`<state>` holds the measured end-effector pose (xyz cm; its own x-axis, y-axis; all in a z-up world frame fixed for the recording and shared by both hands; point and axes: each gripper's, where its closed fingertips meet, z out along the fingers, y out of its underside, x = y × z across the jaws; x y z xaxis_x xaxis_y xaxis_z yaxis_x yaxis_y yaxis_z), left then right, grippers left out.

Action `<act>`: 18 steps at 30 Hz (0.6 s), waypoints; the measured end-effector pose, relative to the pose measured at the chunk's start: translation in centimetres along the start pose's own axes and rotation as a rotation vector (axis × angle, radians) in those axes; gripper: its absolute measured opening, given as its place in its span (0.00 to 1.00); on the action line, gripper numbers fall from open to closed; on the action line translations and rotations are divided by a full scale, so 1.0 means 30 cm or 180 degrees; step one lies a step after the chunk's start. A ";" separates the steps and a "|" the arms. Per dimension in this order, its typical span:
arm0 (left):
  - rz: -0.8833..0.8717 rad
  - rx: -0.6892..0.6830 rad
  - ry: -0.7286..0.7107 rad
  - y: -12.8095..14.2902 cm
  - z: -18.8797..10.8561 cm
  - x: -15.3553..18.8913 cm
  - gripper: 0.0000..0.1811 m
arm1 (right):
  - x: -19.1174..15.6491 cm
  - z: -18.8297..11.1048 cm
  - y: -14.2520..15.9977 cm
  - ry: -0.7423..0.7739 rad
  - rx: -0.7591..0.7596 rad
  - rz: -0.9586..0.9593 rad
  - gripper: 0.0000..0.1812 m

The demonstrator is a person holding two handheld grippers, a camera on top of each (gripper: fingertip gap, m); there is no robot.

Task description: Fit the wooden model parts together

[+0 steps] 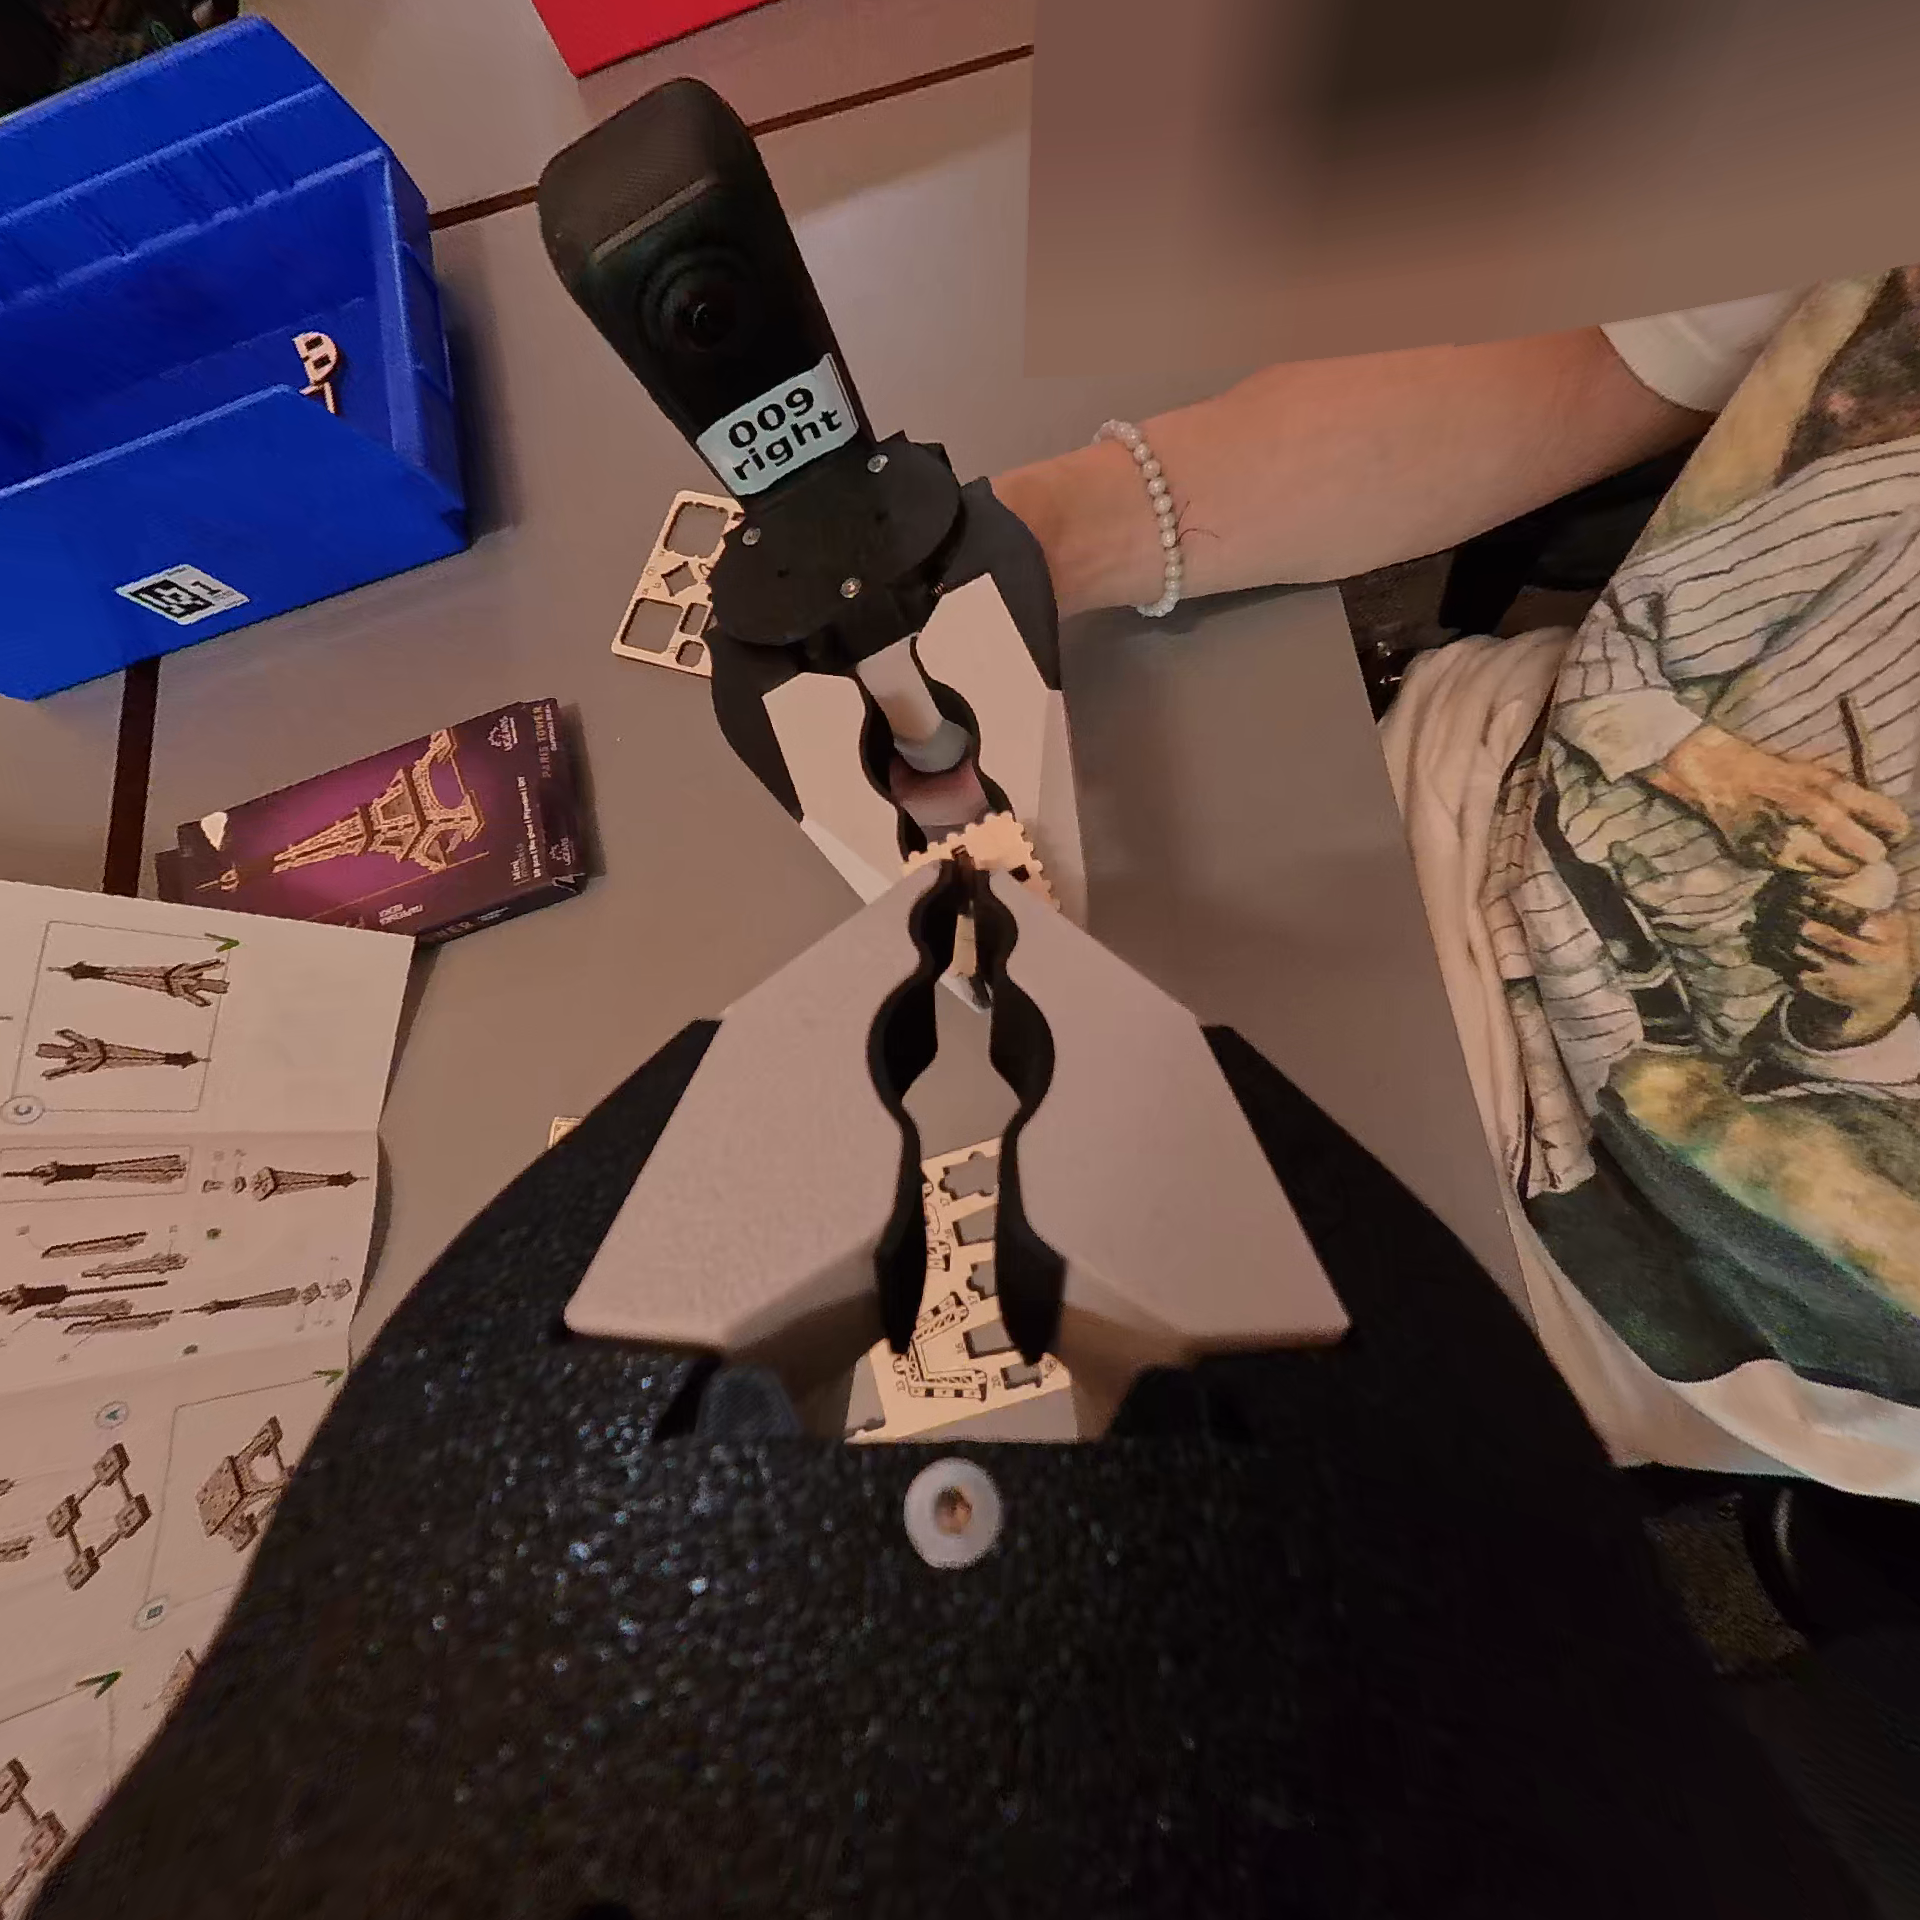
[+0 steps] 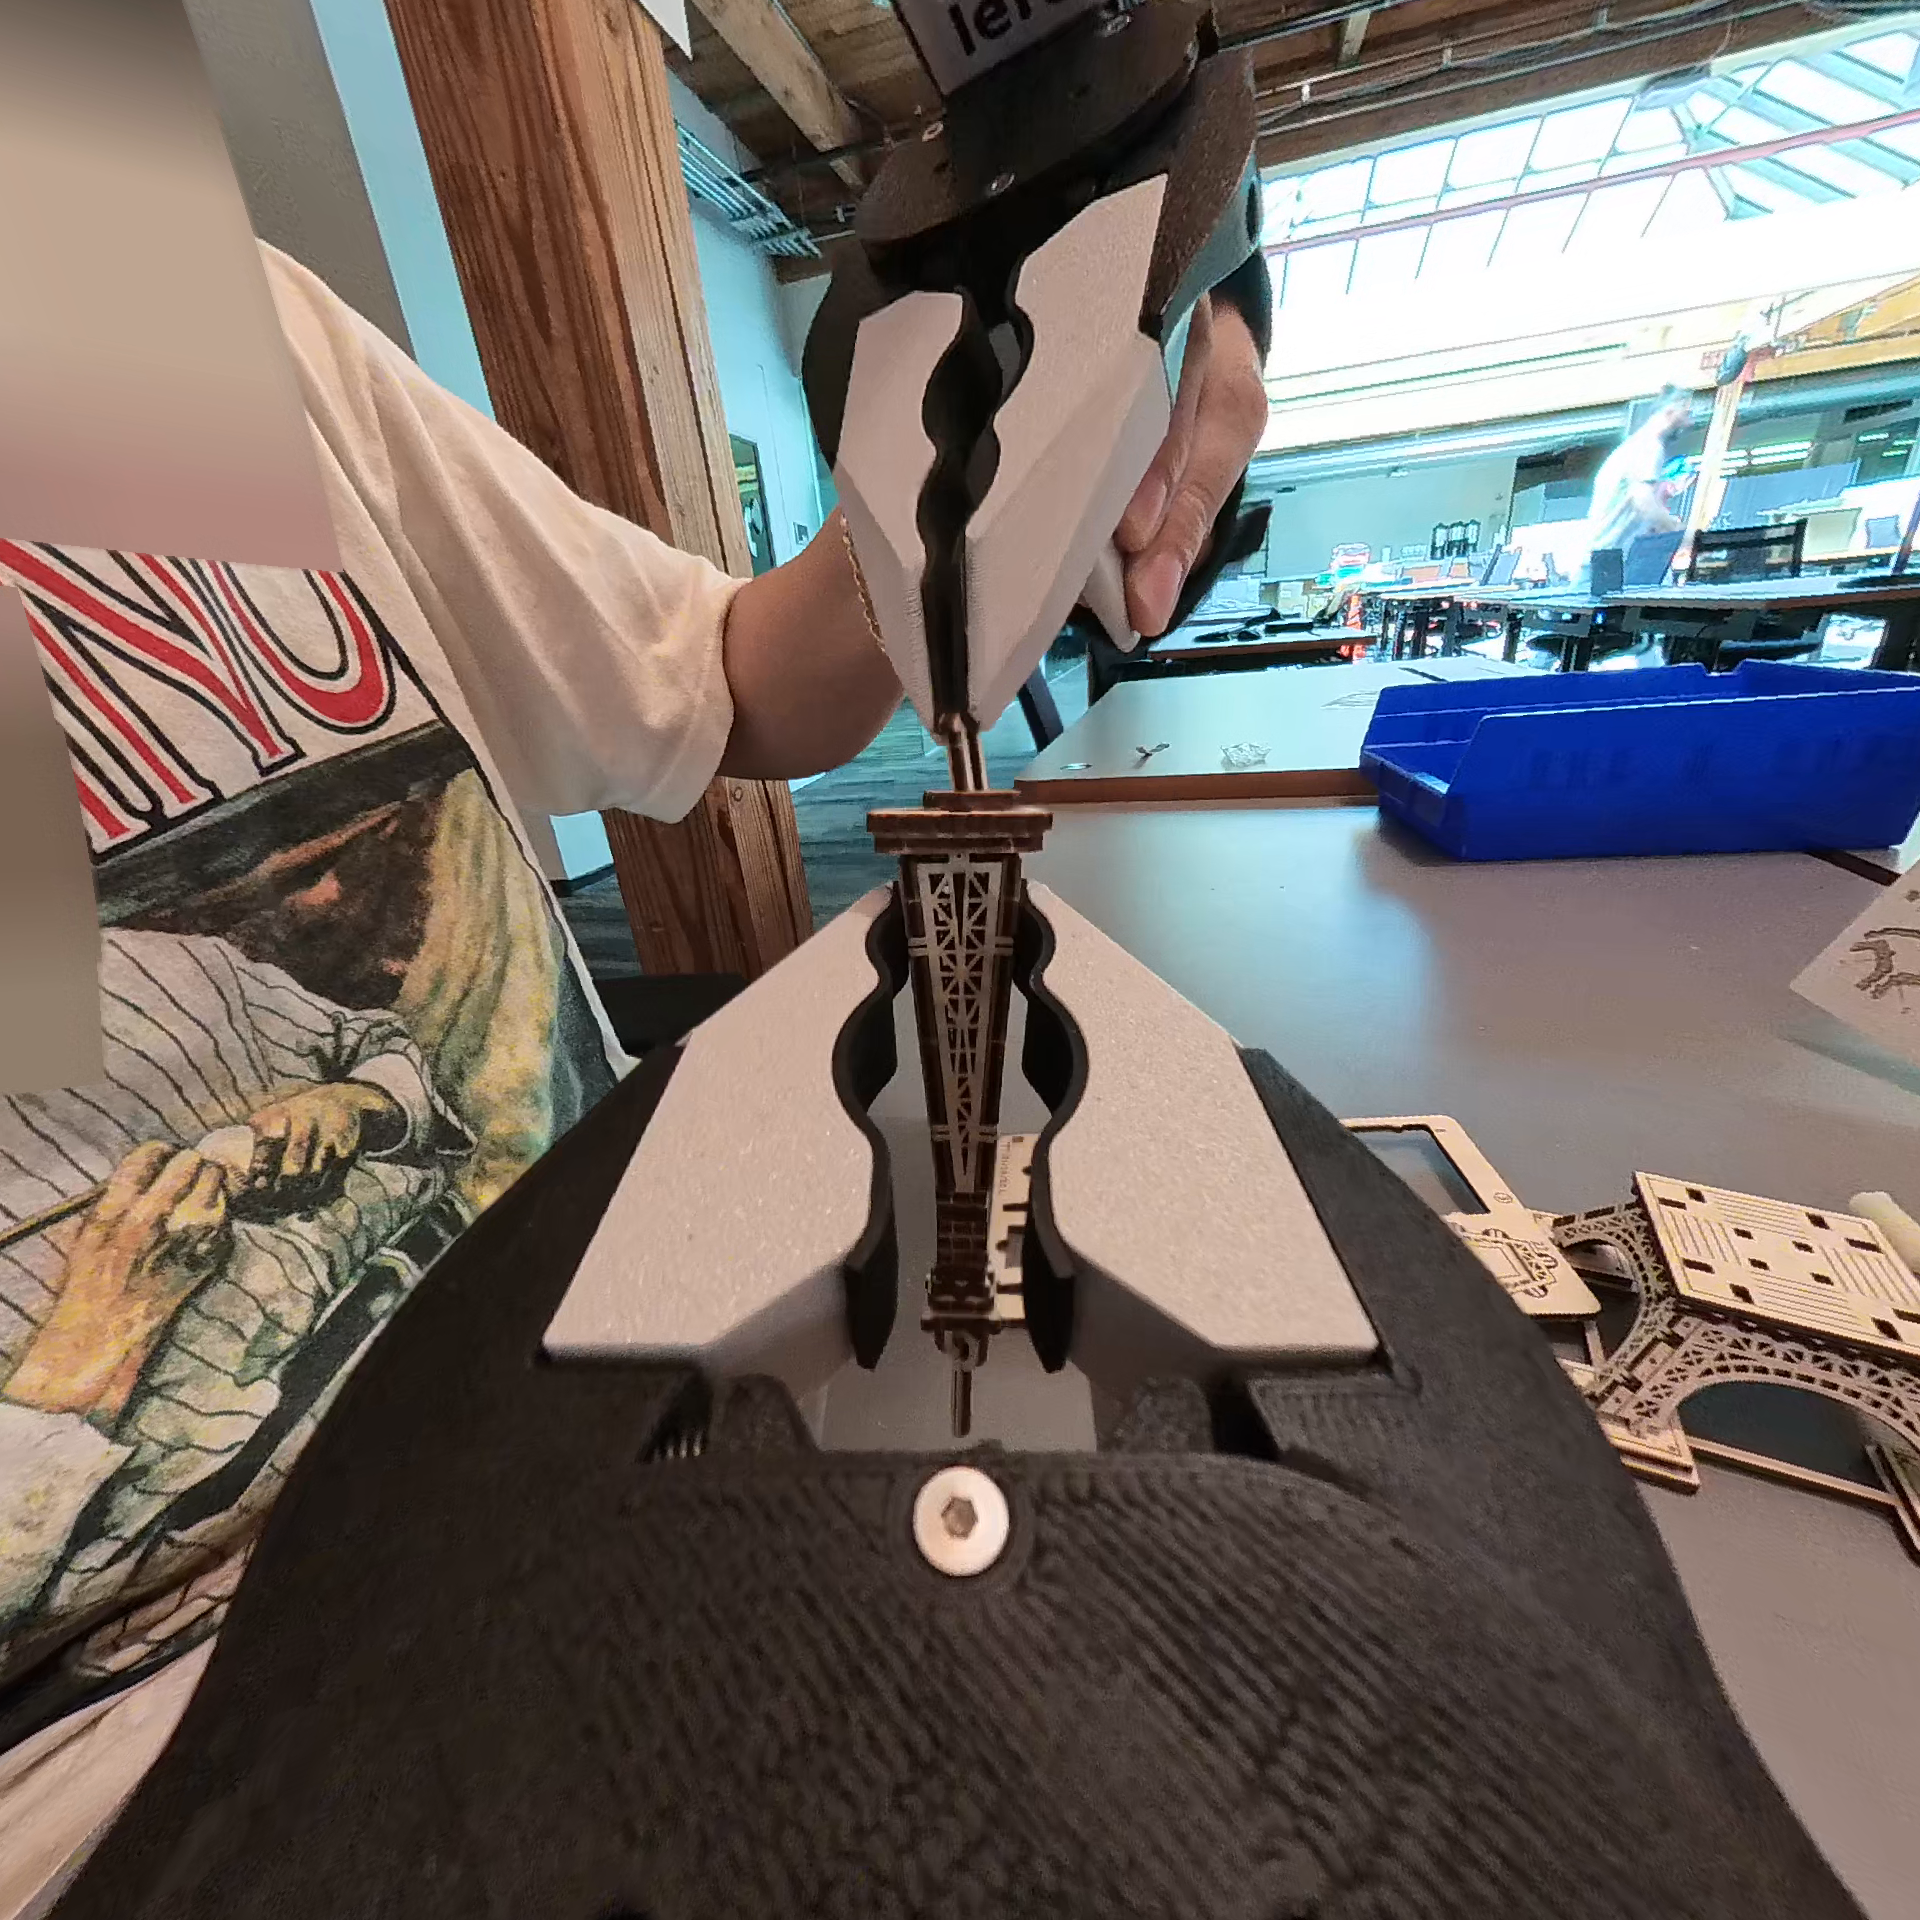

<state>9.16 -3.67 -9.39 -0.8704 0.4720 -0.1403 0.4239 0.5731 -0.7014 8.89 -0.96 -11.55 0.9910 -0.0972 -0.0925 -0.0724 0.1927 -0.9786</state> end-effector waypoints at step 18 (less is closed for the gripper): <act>0.0120 0.0076 0.0056 -0.018 -0.018 0.008 0.00 | -0.028 -0.005 -0.036 -0.0234 0.0207 0.0240 0.09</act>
<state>8.85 -3.50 -8.67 -0.8492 0.5048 -0.1547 0.4499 0.5386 -0.7124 8.12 -1.23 -10.45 0.9888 -0.0086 -0.1492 -0.1418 0.2599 -0.9552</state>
